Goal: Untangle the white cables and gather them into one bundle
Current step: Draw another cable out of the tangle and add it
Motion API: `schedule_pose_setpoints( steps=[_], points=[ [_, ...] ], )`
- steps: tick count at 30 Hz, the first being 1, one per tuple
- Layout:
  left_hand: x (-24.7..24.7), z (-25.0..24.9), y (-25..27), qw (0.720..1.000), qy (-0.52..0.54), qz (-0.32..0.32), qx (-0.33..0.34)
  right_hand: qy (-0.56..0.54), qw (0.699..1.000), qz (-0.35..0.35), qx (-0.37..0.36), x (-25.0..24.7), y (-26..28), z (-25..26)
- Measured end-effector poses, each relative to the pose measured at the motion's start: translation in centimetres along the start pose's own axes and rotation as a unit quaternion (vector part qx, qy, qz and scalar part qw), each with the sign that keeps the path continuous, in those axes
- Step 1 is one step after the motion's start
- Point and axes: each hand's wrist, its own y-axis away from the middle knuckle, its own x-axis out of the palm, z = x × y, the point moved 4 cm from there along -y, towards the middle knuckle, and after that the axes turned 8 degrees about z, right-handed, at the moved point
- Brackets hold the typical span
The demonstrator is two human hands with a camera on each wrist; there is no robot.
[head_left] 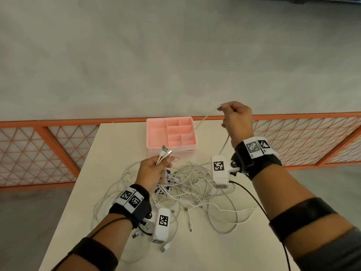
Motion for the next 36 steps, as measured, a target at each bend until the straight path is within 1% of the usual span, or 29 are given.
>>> schedule_pose_setpoints(
  steps=[1,2,3,4,5,6,8,9,11,12,13,14,16,17,19,21,23,25,26,28,29,30,31,32,33,34,35,36],
  points=[
    [0.0,0.0,0.0,1.0,-0.002,-0.005,-0.001,0.058,0.998,0.013,0.012,-0.5,-0.2,-0.8],
    [-0.1,0.0,-0.1,1.0,-0.003,-0.013,-0.001,0.134,0.99,0.036,0.029,-1.0,-0.4,-1.9],
    [0.0,-0.1,-0.2,1.0,-0.009,-0.02,-0.002,0.219,0.972,0.066,0.054,-1.3,-0.4,-3.1],
    [0.0,-0.1,-0.3,1.0,-0.018,-0.023,-0.002,0.301,0.945,0.094,0.082,-1.5,-0.1,-4.5],
    [0.1,-0.2,-0.4,0.999,-0.031,-0.023,-0.003,0.363,0.919,0.12,0.092,-1.4,0.4,-5.6],
    [0.3,-0.2,-0.5,0.999,-0.047,-0.023,-0.004,0.397,0.903,0.147,0.079,-1.0,1.1,-6.1],
    [0.8,-0.2,-0.6,0.997,-0.076,-0.018,-0.009,0.391,0.895,0.216,-0.003,1.0,2.9,-5.9],
    [1.1,-0.1,-0.7,0.997,-0.082,-0.012,-0.012,0.373,0.888,0.267,-0.039,2.4,4.0,-5.6],
    [1.7,0.0,-0.6,0.997,-0.074,0.004,-0.017,0.37,0.853,0.358,-0.082,4.9,6.0,-5.2],
    [2.0,0.2,-0.6,0.997,-0.069,0.012,-0.021,0.374,0.84,0.383,-0.086,5.7,6.7,-5.3],
    [2.2,0.2,-0.6,0.997,-0.069,0.019,-0.023,0.366,0.839,0.396,-0.074,6.0,7.0,-5.3],
    [2.3,0.2,-0.6,0.997,-0.069,0.022,-0.023,0.343,0.848,0.401,-0.049,6.0,6.9,-5.4],
    [2.2,0.0,-0.4,0.997,-0.072,0.017,-0.018,0.298,0.871,0.39,0.005,4.9,6.1,-5.5],
    [1.9,0.0,-0.4,0.997,-0.074,0.007,-0.013,0.291,0.881,0.373,0.021,4.0,5.4,-5.6],
    [1.2,0.0,-0.4,0.997,-0.073,-0.011,-0.006,0.275,0.909,0.307,0.055,1.1,3.7,-6.0],
    [0.7,0.0,-0.5,0.998,-0.059,-0.023,-0.006,0.252,0.942,0.205,0.09,-2.7,1.8,-6.9],
    [0.5,0.0,-0.6,0.999,-0.045,-0.029,-0.012,0.22,0.961,0.095,0.137,-6.9,0.6,-8.4],
    [0.6,0.0,-0.6,0.999,-0.033,-0.037,-0.022,0.189,0.96,0.018,0.206,-11.2,0.0,-10.6],
    [0.7,0.0,-0.6,0.998,-0.028,-0.041,-0.028,0.186,0.95,-0.006,0.25,-13.1,0.1,-12.0],
    [0.9,-0.2,-0.7,0.998,-0.013,-0.047,-0.036,0.223,0.915,-0.031,0.335,-15.9,0.7,-14.8],
    [1.1,-0.4,-0.6,0.998,-0.001,-0.046,-0.041,0.248,0.895,-0.032,0.369,-16.5,1.4,-15.7],
    [1.4,-0.6,-0.6,0.998,0.013,-0.042,-0.044,0.278,0.88,-0.026,0.384,-16.5,1.9,-16.3],
    [1.7,-0.7,-0.6,0.998,0.027,-0.034,-0.047,0.303,0.874,-0.01,0.379,-15.7,2.3,-16.7],
    [2.0,-0.9,-0.6,0.998,0.041,-0.026,-0.05,0.312,0.884,0.019,0.349,-14.3,2.4,-16.8],
    [2.4,-1.1,-0.6,0.997,0.053,-0.017,-0.052,0.3,0.902,0.062,0.304,-12.2,2.9,-16.1],
    [2.9,-1.3,-0.6,0.996,0.065,-0.011,-0.054,0.264,0.923,0.123,0.254,-9.6,3.4,-15.1],
    [3.3,-1.5,-0.6,0.996,0.075,-0.007,-0.055,0.219,0.933,0.194,0.208,-6.7,4.3,-13.6],
    [3.8,-1.7,-0.7,0.995,0.083,-0.007,-0.056,0.187,0.93,0.267,0.169,-3.7,5.3,-11.9]
  ],
)
